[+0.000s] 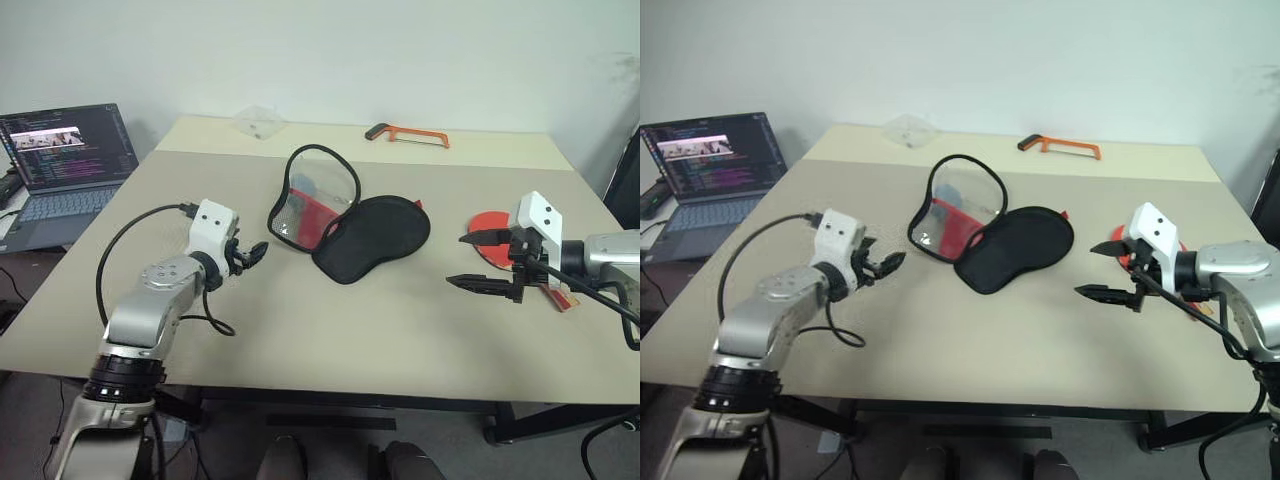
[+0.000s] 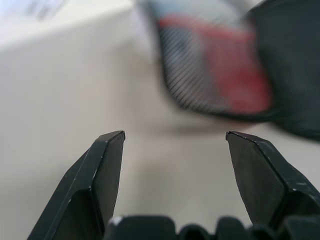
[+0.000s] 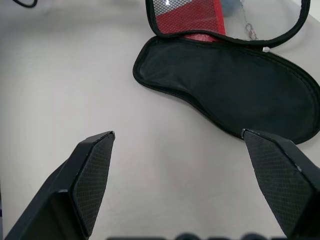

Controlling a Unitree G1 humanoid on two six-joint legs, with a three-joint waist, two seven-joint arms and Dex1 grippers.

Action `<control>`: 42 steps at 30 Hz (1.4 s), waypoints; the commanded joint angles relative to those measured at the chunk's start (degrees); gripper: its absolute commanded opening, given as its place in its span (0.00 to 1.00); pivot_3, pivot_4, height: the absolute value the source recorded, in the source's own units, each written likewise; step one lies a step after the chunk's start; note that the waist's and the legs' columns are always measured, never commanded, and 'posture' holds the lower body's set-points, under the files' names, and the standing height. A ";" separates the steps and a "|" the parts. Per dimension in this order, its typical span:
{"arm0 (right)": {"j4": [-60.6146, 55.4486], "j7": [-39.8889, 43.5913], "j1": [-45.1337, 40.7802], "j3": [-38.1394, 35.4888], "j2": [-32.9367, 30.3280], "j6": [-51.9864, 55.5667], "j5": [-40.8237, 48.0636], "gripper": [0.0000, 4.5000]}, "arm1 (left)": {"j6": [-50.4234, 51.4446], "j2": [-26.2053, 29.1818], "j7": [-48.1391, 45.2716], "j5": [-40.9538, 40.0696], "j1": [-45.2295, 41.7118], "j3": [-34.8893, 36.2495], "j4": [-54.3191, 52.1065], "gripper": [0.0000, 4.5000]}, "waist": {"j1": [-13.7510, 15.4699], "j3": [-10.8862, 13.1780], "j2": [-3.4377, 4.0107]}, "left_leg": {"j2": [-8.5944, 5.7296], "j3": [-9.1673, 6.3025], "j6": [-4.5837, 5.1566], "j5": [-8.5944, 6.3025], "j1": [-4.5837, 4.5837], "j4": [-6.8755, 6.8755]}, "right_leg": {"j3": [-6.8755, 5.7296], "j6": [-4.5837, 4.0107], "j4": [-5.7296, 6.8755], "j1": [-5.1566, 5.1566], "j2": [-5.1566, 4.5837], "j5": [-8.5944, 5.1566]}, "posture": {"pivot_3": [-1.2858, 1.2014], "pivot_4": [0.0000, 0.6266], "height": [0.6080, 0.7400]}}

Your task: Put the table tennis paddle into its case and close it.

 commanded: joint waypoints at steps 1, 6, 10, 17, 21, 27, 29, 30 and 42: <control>-1.18 -0.46 -0.68 -1.02 0.04 -0.72 -0.04 1.00 | -4.96 -0.54 -7.73 1.62 -3.60 -4.05 0.47 0.78 | -0.01 0.00 0.00 | 0.00 0.00 0.00 0.00 -0.01 0.00 | 0.00 0.05 -0.01 0.00 0.00 0.03 | 0.52 0.24 1.00; -1.21 -0.80 -0.51 -1.26 -0.05 -0.81 0.00 1.00 | -7.59 -2.94 -16.76 2.44 -6.86 -8.90 4.29 0.78 | -0.29 0.00 0.00 | 0.06 0.00 0.02 0.00 -0.01 -0.06 | 0.00 0.06 0.04 -0.07 0.07 0.02 | 0.52 0.24 1.00; -1.37 -1.26 -0.72 -1.18 0.13 -0.71 -0.05 1.00 | -9.58 -4.90 -26.35 3.24 -9.22 -13.95 6.99 0.78 | -0.32 0.00 0.01 | 0.06 0.02 0.02 -0.01 -0.03 -0.10 | 0.01 0.05 0.04 -0.09 0.08 0.01 | 0.52 0.24 1.00; -2.63 -1.97 0.28 -2.22 -0.40 -0.09 0.43 1.00 | -15.30 -9.50 -27.58 11.40 -14.17 -18.96 19.08 0.78 | -0.34 0.00 0.01 | 0.06 0.00 0.03 0.00 -0.04 -0.06 | 0.01 0.06 0.07 -0.12 0.10 0.01 | 0.52 0.24 1.00; -3.25 -2.38 1.12 -3.04 -0.90 0.21 0.72 1.00 | -16.42 -12.49 -25.94 13.52 -16.48 -18.05 24.23 0.78 | -0.36 0.00 0.01 | 0.06 0.00 0.03 0.00 -0.12 -0.05 | 0.02 0.10 0.07 -0.19 0.10 0.00 | 0.52 0.24 1.00; -3.73 -2.92 1.27 -3.21 -0.72 0.50 0.78 1.00 | -18.06 -16.20 -24.76 17.75 -17.90 -19.86 29.40 0.78 | -0.31 0.00 0.01 | 0.04 -0.04 0.04 0.00 -0.41 -0.03 | -0.01 0.08 0.08 -0.44 0.11 0.02 | 0.52 0.24 1.00; -3.62 -3.02 1.19 -3.07 -0.60 0.45 0.63 1.00 | -18.36 -16.69 -25.53 19.08 -17.65 -20.75 29.41 0.78 | -0.31 0.00 0.01 | 0.05 -0.05 0.04 0.00 -0.44 -0.03 | -0.01 0.08 0.09 -0.47 0.12 0.02 | 0.52 0.24 1.00; -3.65 -3.08 1.20 -3.08 -0.60 0.47 0.65 1.00 | -18.39 -16.96 -25.51 19.59 -17.43 -20.92 29.18 0.78 | -0.30 0.00 0.02 | 0.05 -0.06 0.04 0.00 -0.46 -0.02 | -0.02 0.08 0.10 -0.49 0.12 0.02 | 0.52 0.24 1.00; -2.87 -3.35 -0.15 -1.91 0.14 0.22 0.36 1.00 | -8.02 -21.45 -22.25 20.95 -16.55 -20.05 24.04 0.01 | -0.18 -0.01 0.03 | 0.03 -0.09 0.06 0.02 -0.46 0.15 | 0.00 0.23 0.11 -0.39 0.11 0.11 | 0.52 0.24 1.00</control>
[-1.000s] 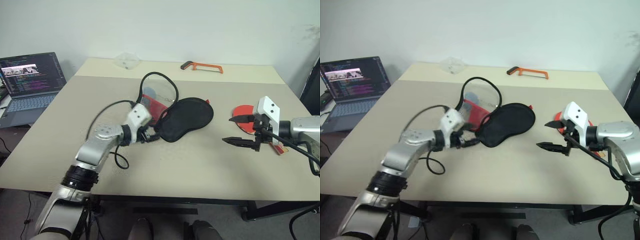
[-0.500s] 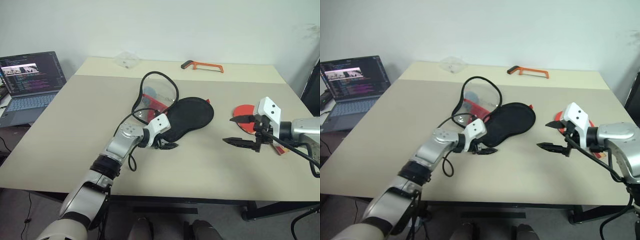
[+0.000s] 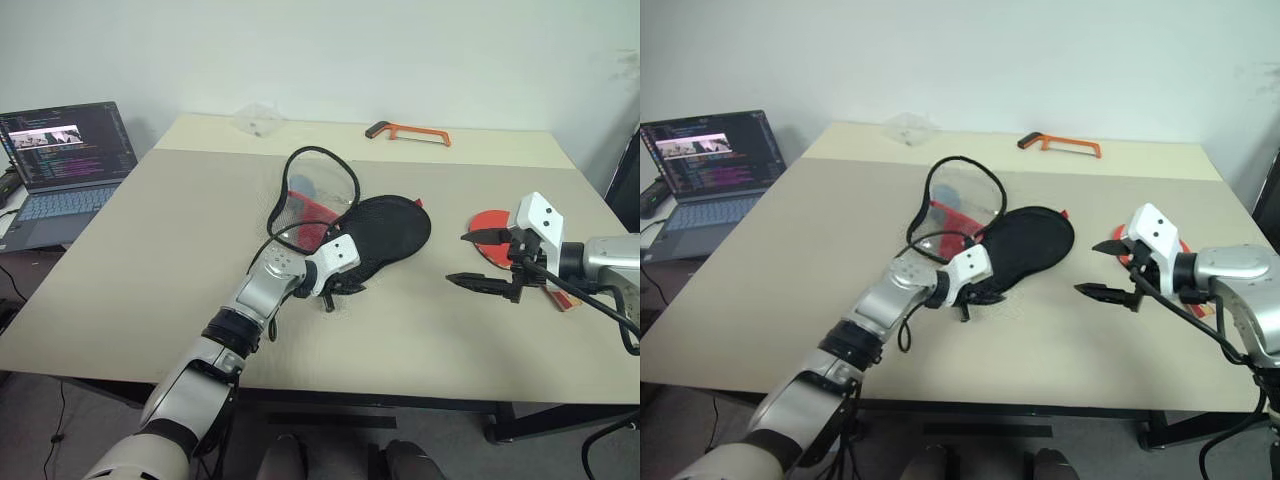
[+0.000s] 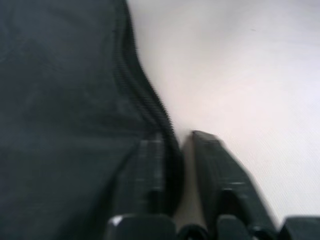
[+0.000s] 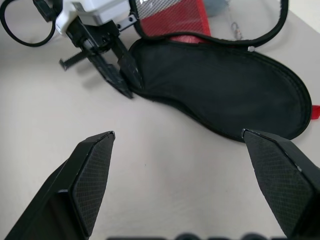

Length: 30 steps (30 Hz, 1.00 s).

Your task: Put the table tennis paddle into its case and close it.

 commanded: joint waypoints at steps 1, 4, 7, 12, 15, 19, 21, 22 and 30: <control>-0.76 -0.17 -1.19 -1.03 0.06 -0.37 0.21 1.00 | 4.20 -2.14 2.12 0.02 0.43 0.30 -3.22 0.01 | 0.08 0.00 0.00 | -0.01 -0.01 0.00 0.00 0.00 0.00 | 0.00 0.00 0.00 0.01 0.00 0.00 | 0.52 0.24 1.00; -0.87 -0.16 -1.15 -1.19 0.04 -0.32 0.20 1.00 | 9.48 -5.33 5.44 -1.36 0.29 2.22 -4.98 0.01 | 0.24 0.00 0.00 | -0.04 -0.02 0.00 0.00 0.00 0.00 | -0.01 0.01 -0.01 0.02 -0.02 0.01 | 0.52 0.24 1.00; -1.03 -0.18 -1.04 -1.33 0.01 -0.28 0.24 1.00 | 13.56 -9.20 8.85 -2.79 -0.26 4.50 -5.55 0.01 | 0.33 0.00 0.00 | -0.08 -0.03 0.01 0.00 -0.05 0.04 | -0.01 0.05 -0.03 0.03 -0.04 0.03 | 0.52 0.24 1.00; -1.30 -0.41 -0.96 -1.31 -0.02 -0.23 0.10 1.00 | 19.68 -18.08 17.16 -5.15 -2.03 8.63 -4.64 0.01 | 0.18 0.00 0.00 | -0.06 -0.05 0.01 0.00 -0.08 0.02 | -0.01 0.05 -0.03 -0.03 -0.02 0.03 | 0.52 0.24 1.00; -1.42 -0.50 -0.74 -1.43 -0.27 -0.22 -0.04 1.00 | 19.29 -22.49 22.16 -4.76 -3.68 9.41 -2.71 0.01 | 0.16 0.00 0.00 | -0.08 -0.05 0.01 0.00 -0.10 0.02 | 0.00 0.05 -0.04 -0.04 -0.02 0.03 | 0.52 0.24 1.00; -1.54 -0.52 -0.67 -1.43 -0.52 -0.20 -0.21 1.00 | 14.87 -28.21 29.60 -4.99 -8.39 11.95 4.30 0.01 | 0.11 0.00 0.00 | -0.09 -0.05 0.01 0.00 -0.10 0.03 | 0.00 0.07 -0.04 -0.04 -0.02 0.02 | 0.52 0.24 1.00; -1.61 -0.64 -0.82 -1.35 -0.50 -0.13 -0.27 1.00 | 11.95 -29.88 33.06 -5.33 -11.07 13.13 8.85 0.01 | -0.25 0.00 0.01 | -0.09 -0.05 0.01 0.00 -0.09 0.02 | 0.02 0.08 -0.03 -0.06 -0.02 0.02 | 0.52 0.24 1.00; -1.66 -0.73 -0.90 -1.32 -0.49 -0.09 -0.30 1.00 | 10.60 -30.42 34.39 -5.41 -12.20 13.50 11.05 0.01 | -0.32 0.00 0.01 | -0.09 -0.05 0.01 0.00 -0.09 0.02 | 0.03 0.07 -0.03 -0.06 -0.02 0.03 | 0.52 0.24 1.00; -2.01 -1.28 -0.63 -1.29 -0.47 -0.10 -0.45 1.00 | 7.05 -30.68 37.56 -6.60 -13.53 13.84 15.86 0.12 | -0.13 0.01 0.01 | -0.11 -0.04 0.00 0.00 -0.23 -0.02 | 0.02 0.05 -0.05 -0.20 -0.02 0.03 | 0.52 0.24 1.00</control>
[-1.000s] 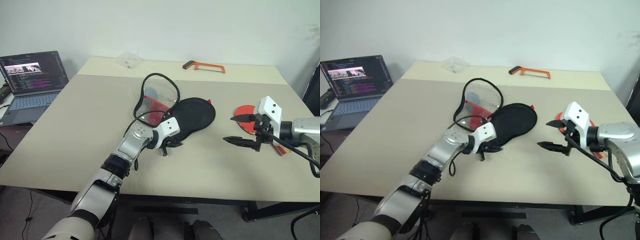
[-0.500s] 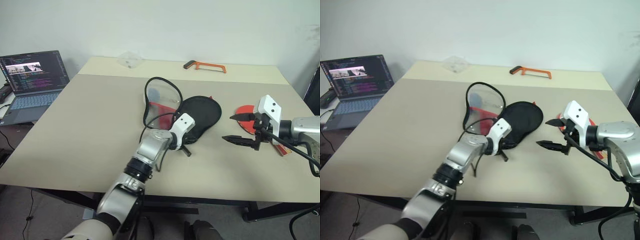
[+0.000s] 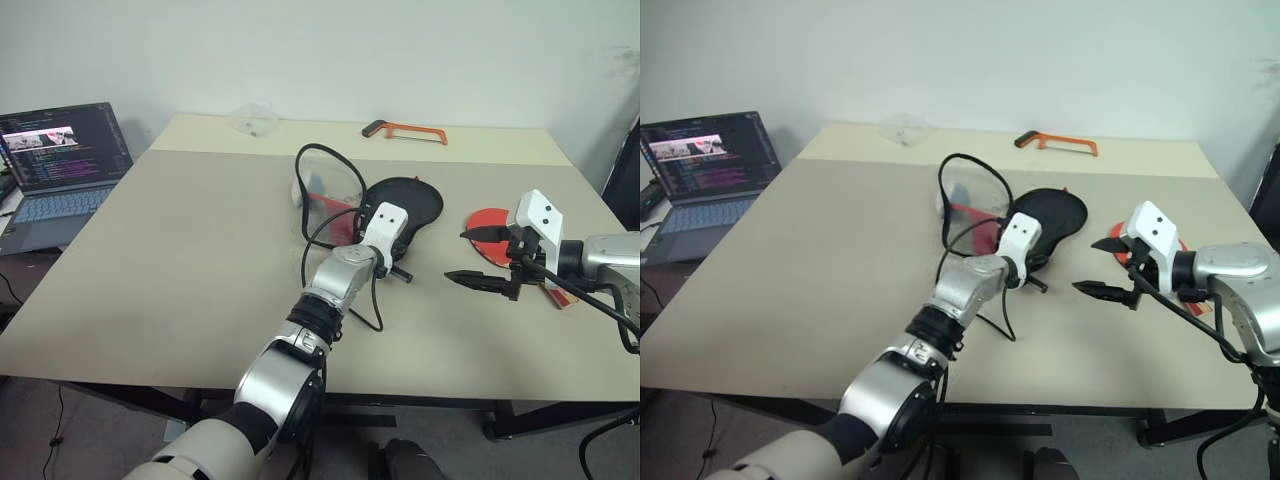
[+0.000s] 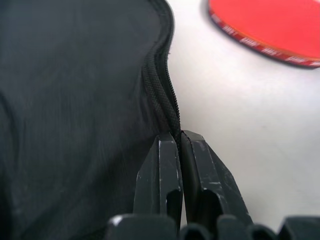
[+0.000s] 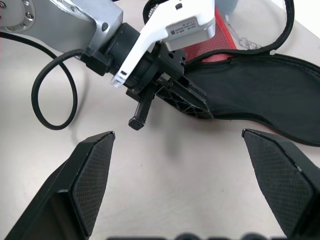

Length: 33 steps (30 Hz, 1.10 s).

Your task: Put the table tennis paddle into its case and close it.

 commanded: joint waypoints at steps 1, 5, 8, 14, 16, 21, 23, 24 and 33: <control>-1.65 -0.57 -0.59 -1.19 -0.61 -0.28 -0.37 1.00 | -2.45 -5.04 0.86 -0.77 -2.31 0.16 -1.16 0.17 | 0.00 0.00 0.00 | 0.00 0.00 0.00 0.00 -0.01 0.00 | 0.00 0.00 0.01 -0.01 0.00 0.00 | 0.52 0.24 1.00; -0.79 -1.79 -1.48 -0.55 0.10 -0.07 -0.90 1.00 | -1.48 -4.04 -1.94 -1.99 -1.74 -0.72 -4.53 0.49 | 0.00 0.00 0.00 | 0.00 0.00 -0.01 0.00 -0.01 -0.01 | 0.00 -0.01 0.02 -0.02 0.00 0.00 | 0.52 0.24 1.00; 1.65 -5.94 -3.89 0.02 2.36 1.99 -2.13 1.00 | 5.07 0.68 -8.82 -4.45 -0.87 -1.81 -14.49 0.55 | -0.07 0.01 0.02 | 0.00 0.00 -0.02 0.01 -0.02 -0.01 | 0.00 -0.01 0.03 -0.04 0.00 0.01 | 0.52 0.24 1.00; 6.92 -17.38 -8.81 0.35 9.42 7.35 -5.73 1.00 | 19.80 22.17 -26.22 -11.16 3.00 -1.57 -38.82 0.55 | -1.78 0.00 0.19 | 0.14 -0.02 -0.08 0.05 0.03 -0.11 | 0.06 -0.08 0.18 -0.15 0.14 0.03 | 0.52 0.24 1.00; 8.75 -21.48 -10.32 0.82 11.97 9.60 -7.39 1.00 | 21.54 31.02 -31.47 -13.32 4.59 -0.72 -43.83 0.55 | -2.10 0.01 0.23 | 0.22 -0.07 -0.16 0.09 0.13 -0.20 | 0.08 -0.18 0.29 -0.18 0.23 0.05 | 0.52 0.24 1.00; 12.22 -30.60 -13.87 -0.71 19.61 14.54 -8.91 1.00 | 18.72 49.67 -39.52 -12.78 10.52 1.11 -46.16 0.55 | -1.75 0.03 0.27 | 0.21 -0.02 -0.17 0.11 0.12 -0.13 | 0.03 -0.23 0.43 -0.20 0.18 0.01 | 0.52 0.24 1.00; 13.98 -34.16 -15.05 -1.36 23.15 15.56 -9.38 1.00 | 15.95 55.24 -41.22 -11.89 14.18 2.28 -46.07 0.55 | -1.45 0.04 0.26 | 0.20 -0.01 -0.17 0.10 0.11 -0.12 | 0.01 -0.24 0.42 -0.21 0.15 0.00 | 0.52 0.24 1.00; 14.96 -35.52 -15.66 -1.52 24.72 15.76 -9.57 1.00 | 15.09 57.35 -41.94 -12.08 15.78 3.26 -46.29 0.55 | -1.30 0.04 0.27 | 0.21 0.00 -0.17 0.10 0.10 -0.11 | -0.01 -0.25 0.42 -0.21 0.15 0.00 | 0.52 0.24 1.00; 22.59 -46.86 -18.96 -1.91 36.64 17.33 -11.75 1.00 | 8.22 66.60 -50.78 -21.22 28.80 18.84 -50.11 0.55 | -0.56 0.08 0.18 | 0.24 -0.01 -0.16 0.10 -0.09 -0.13 | -0.09 -0.32 0.39 -0.34 0.11 -0.04 | 0.52 0.24 1.00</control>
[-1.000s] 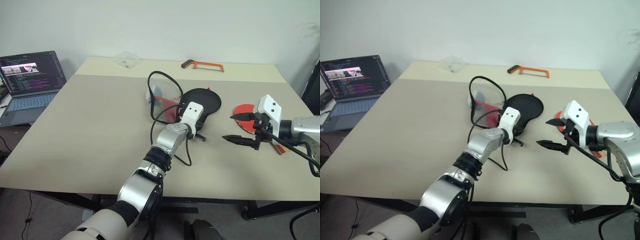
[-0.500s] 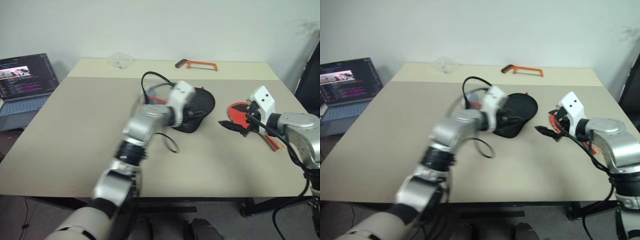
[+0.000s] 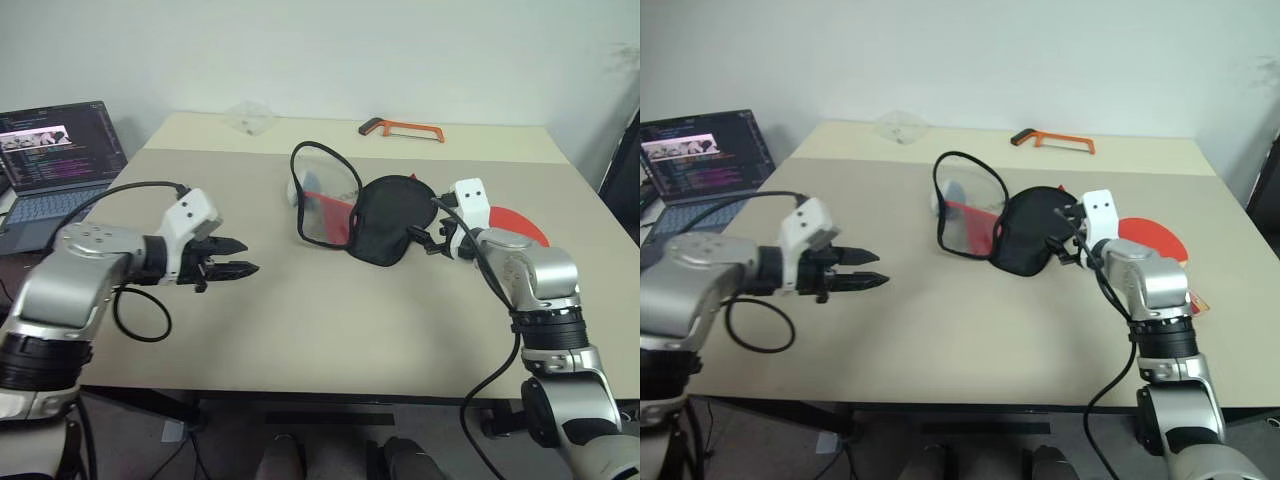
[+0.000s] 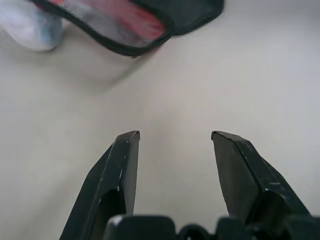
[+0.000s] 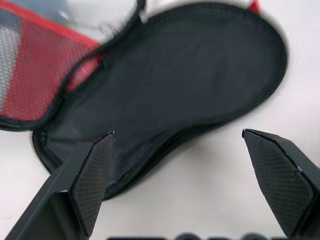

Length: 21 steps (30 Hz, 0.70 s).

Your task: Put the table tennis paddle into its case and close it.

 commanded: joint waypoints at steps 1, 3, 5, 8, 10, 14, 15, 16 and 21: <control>0.46 -3.39 -2.30 -1.26 2.02 0.62 -1.16 1.00 | -2.96 0.79 -1.11 -3.84 1.06 7.43 -0.97 0.55 | 0.08 0.00 0.00 | 0.00 0.00 0.00 0.00 0.00 0.01 | -0.01 0.00 0.03 0.00 0.00 0.00 | 0.52 0.24 1.00; 0.40 -4.69 -2.29 -1.09 3.84 1.57 -1.21 1.00 | -3.20 1.12 -1.13 -4.56 2.48 8.81 -0.90 0.55 | 0.06 0.00 0.00 | 0.01 0.00 0.01 0.00 0.01 0.02 | 0.01 -0.01 0.06 -0.02 0.01 0.00 | 0.52 0.24 1.00; 0.31 -5.96 -2.07 -0.71 5.38 2.78 -1.39 1.00 | -3.85 0.91 -0.60 -4.72 3.81 9.54 -0.89 0.55 | -0.06 0.00 0.00 | 0.02 0.01 0.01 0.00 0.02 0.02 | 0.02 -0.01 0.09 -0.02 0.02 -0.01 | 0.52 0.24 1.00; -0.40 -7.37 -1.34 -0.62 8.07 3.82 -1.22 1.00 | -3.74 -0.99 2.21 -5.01 4.19 9.72 -1.01 0.55 | -0.06 0.00 0.00 | 0.04 0.00 0.01 0.01 0.02 0.02 | 0.01 -0.03 0.14 -0.04 0.04 -0.02 | 0.52 0.24 1.00; -0.50 -7.93 -0.79 -0.12 9.39 4.39 -1.42 1.00 | -3.96 -1.39 2.85 -4.91 4.91 9.20 -1.72 0.55 | -0.08 0.00 0.00 | 0.05 0.00 0.01 0.01 0.02 0.02 | 0.02 -0.04 0.17 -0.05 0.06 -0.02 | 0.52 0.24 1.00; 1.61 -10.08 -0.12 0.81 11.30 4.99 -3.04 1.00 | -3.31 -1.91 4.07 -5.71 4.82 8.68 -3.10 0.55 | -0.08 0.00 0.00 | 0.05 0.00 0.01 0.00 0.02 0.01 | 0.01 -0.05 0.17 -0.06 0.06 -0.03 | 0.52 0.24 1.00; 2.21 -10.38 -0.09 0.96 11.52 5.02 -3.47 1.00 | -3.14 -1.98 4.37 -5.89 4.71 8.58 -3.34 0.55 | -0.10 0.00 0.00 | 0.05 0.00 0.01 0.00 0.01 0.01 | 0.01 -0.05 0.17 -0.07 0.06 -0.03 | 0.52 0.24 1.00; 2.99 -10.83 -0.21 0.91 11.91 5.08 -3.88 1.00 | -3.04 -1.98 4.61 -6.04 4.56 8.49 -3.40 0.55 | -0.11 0.00 0.00 | 0.05 0.00 0.01 0.00 0.02 0.01 | 0.02 -0.05 0.17 -0.07 0.06 -0.03 | 0.52 0.24 1.00; 6.53 -12.38 -1.29 0.20 13.02 3.27 -5.17 0.80 | -2.93 -1.79 5.63 -6.49 3.92 7.93 -3.56 0.56 | -0.24 -0.05 -0.07 | 0.06 0.00 0.01 0.01 0.06 0.03 | 0.03 -0.05 0.24 -0.07 0.08 -0.03 | 0.52 0.24 1.00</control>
